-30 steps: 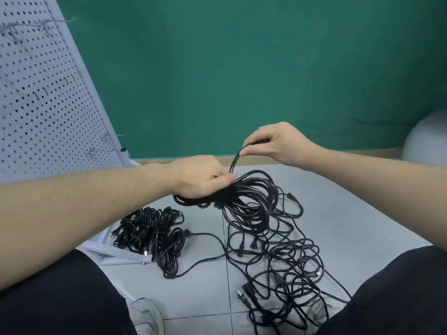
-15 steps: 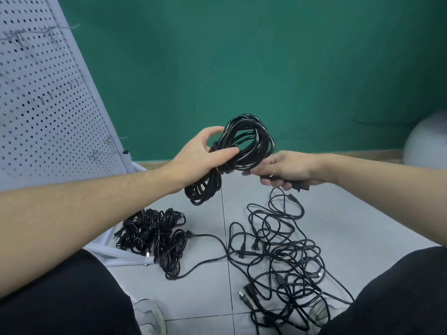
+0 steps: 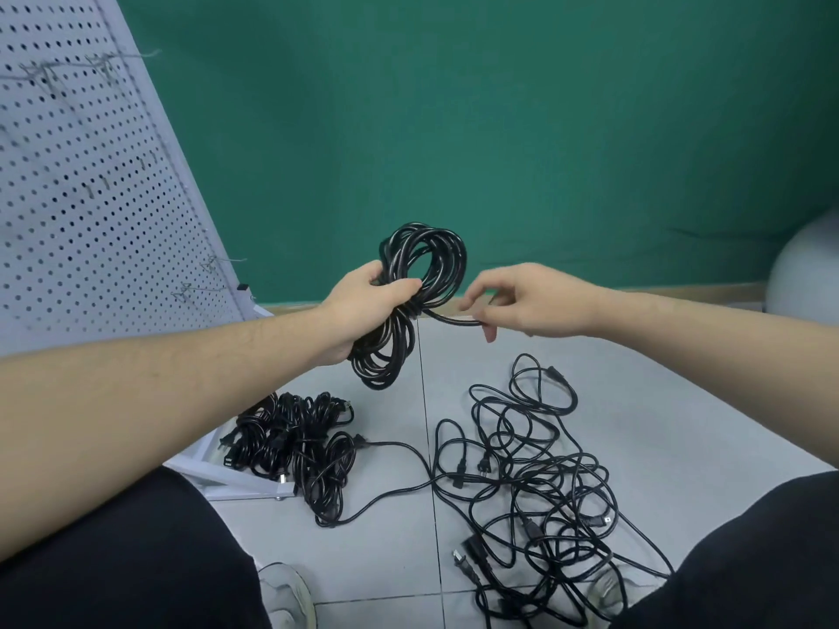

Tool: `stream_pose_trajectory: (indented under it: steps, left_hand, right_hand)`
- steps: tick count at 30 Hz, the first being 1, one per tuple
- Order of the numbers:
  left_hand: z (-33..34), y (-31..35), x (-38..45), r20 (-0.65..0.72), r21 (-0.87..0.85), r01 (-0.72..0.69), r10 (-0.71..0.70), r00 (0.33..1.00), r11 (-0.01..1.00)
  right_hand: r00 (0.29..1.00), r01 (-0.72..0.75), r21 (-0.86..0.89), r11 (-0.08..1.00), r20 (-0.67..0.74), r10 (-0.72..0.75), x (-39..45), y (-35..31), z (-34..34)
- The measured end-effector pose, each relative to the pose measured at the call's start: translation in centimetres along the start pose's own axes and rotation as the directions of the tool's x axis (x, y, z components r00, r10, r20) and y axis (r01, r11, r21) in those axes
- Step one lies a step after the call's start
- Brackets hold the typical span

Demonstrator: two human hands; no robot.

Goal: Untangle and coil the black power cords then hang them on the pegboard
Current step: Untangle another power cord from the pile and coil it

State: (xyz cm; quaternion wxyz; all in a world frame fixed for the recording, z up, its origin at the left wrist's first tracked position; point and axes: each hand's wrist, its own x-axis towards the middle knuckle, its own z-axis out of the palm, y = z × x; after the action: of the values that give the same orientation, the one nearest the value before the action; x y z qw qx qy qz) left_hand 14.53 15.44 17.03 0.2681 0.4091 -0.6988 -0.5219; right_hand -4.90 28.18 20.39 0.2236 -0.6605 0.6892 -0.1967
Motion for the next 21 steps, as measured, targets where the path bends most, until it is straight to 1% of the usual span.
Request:
stream_pose_trajectory:
  steps: [2,4,5,6,8,11,13,15,17,18,21]
  left_hand:
    - [-0.3,-0.3,0.2,0.037,-0.043,0.067,-0.066,0.997,0.997]
    - [-0.4,-0.4,0.3,0.065,-0.050,0.112,-0.109,0.992,0.992]
    - [-0.4,-0.5,0.5,0.064,-0.040,0.123,-0.120,0.991,0.992]
    - [-0.4,-0.4,0.6,0.058,-0.029,0.125,-0.123,0.991,0.992]
    - [-0.5,-0.2,0.7,0.042,-0.019,0.121,-0.120,0.992,0.992]
    - [-0.6,0.1,0.9,0.028,-0.053,0.136,-0.135,0.990,0.989]
    - [-0.7,0.1,1.1,0.019,-0.079,0.143,-0.142,0.990,0.987]
    - [-0.7,0.1,1.1,0.010,-0.071,0.141,-0.141,0.990,0.987]
    - [-0.6,0.1,0.9,0.001,-0.028,0.115,-0.115,0.993,0.993]
    - [-0.5,0.0,0.9,0.007,-0.016,0.089,-0.089,0.996,0.996]
    - [-0.2,0.0,0.9,0.006,0.009,0.020,-0.020,1.000,1.000]
  right_hand:
    - [1.000,-0.015,0.111,0.994,-0.004,0.016,0.0,-0.2,-0.4]
    - [0.998,-0.042,0.261,0.965,0.055,0.028,-0.2,-0.4,-0.9]
    - [0.994,-0.064,0.359,0.931,0.103,0.029,-0.4,-0.4,-1.2]
    - [0.989,-0.090,0.452,0.887,0.149,0.024,-0.6,-0.4,-1.5]
    - [0.981,-0.131,0.614,0.778,0.191,0.015,-0.8,-0.3,-1.8]
    - [0.984,-0.136,0.798,0.587,0.176,-0.011,-0.8,-0.2,-1.5]
    - [0.991,-0.119,0.859,0.497,0.137,0.001,-0.6,-0.4,-1.3]
    - [0.997,-0.083,0.864,0.497,0.075,0.037,-0.1,-0.7,-1.0]
    - [0.997,-0.044,0.846,0.532,0.005,0.075,0.5,-0.9,-0.6]
    - [0.994,-0.028,0.821,0.570,-0.035,0.099,0.8,-1.0,-0.4]
    - [0.979,0.010,0.683,0.730,-0.156,0.133,1.3,-1.6,0.0]
